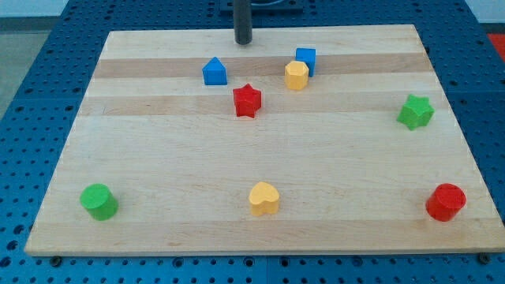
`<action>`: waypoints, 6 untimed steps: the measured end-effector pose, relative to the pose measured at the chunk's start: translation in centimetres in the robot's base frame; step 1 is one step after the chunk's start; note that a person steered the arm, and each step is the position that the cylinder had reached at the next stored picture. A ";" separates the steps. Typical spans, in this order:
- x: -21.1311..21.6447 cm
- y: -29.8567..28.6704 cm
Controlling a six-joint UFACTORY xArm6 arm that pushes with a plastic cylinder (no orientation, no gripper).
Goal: Keep the blue triangle at the top right of the red star
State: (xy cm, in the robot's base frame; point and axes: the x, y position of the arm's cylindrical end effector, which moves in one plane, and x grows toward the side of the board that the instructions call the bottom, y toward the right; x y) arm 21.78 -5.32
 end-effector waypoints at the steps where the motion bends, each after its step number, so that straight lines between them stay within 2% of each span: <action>1: 5.5 -8.7; 2: 5.6 -11.3; 3: 7.0 -11.1; 6: 10.8 2.7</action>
